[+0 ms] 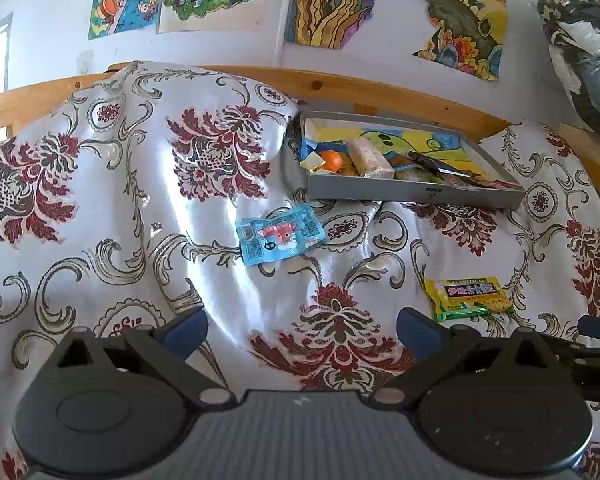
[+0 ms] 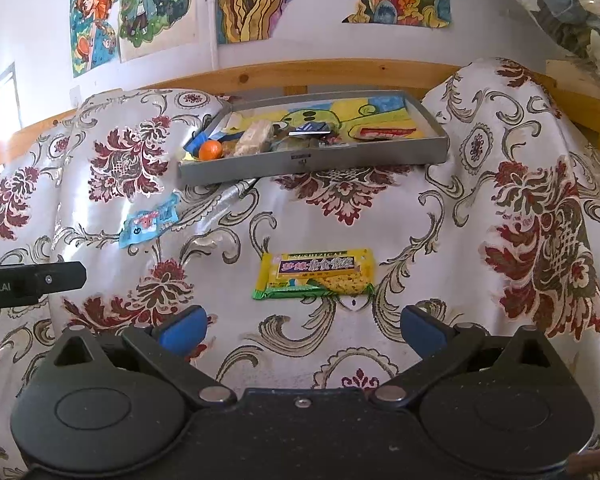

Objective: Organize snacks
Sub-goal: 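Move both tools back toward the yellow biscuit packet and blue candy packet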

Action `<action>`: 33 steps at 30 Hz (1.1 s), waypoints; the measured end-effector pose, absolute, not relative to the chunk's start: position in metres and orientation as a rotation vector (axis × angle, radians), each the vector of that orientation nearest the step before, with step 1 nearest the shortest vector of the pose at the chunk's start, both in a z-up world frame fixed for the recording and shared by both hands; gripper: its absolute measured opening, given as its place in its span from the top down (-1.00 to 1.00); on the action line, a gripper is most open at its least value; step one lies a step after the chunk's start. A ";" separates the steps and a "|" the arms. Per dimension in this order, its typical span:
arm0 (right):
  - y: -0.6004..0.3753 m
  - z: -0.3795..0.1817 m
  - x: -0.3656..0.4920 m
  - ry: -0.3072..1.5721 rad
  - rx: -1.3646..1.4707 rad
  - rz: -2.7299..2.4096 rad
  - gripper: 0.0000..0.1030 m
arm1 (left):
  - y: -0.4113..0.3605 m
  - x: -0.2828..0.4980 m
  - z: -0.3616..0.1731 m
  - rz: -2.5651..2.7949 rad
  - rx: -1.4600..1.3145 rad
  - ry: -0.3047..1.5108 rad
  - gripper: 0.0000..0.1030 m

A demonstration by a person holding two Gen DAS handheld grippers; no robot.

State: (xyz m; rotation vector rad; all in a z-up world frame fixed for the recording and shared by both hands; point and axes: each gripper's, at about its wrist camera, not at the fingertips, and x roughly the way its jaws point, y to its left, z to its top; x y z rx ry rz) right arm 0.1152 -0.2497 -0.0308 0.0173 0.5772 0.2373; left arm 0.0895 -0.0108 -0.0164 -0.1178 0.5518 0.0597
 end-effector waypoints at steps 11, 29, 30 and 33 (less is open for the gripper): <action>-0.246 -0.045 0.127 0.632 0.016 0.249 -0.99 | -0.005 0.096 -0.024 0.085 -0.118 0.587 -0.99; -0.248 -0.065 0.185 0.654 0.058 0.258 -0.99 | 0.004 0.151 -0.027 0.051 -0.042 0.653 -0.99; -0.248 -0.065 0.188 0.652 0.057 0.255 -0.99 | 0.006 0.156 -0.026 0.044 -0.039 0.651 -0.99; -0.248 -0.064 0.198 0.648 0.050 0.251 -0.99 | 0.012 0.174 -0.024 0.012 -0.012 0.640 -0.99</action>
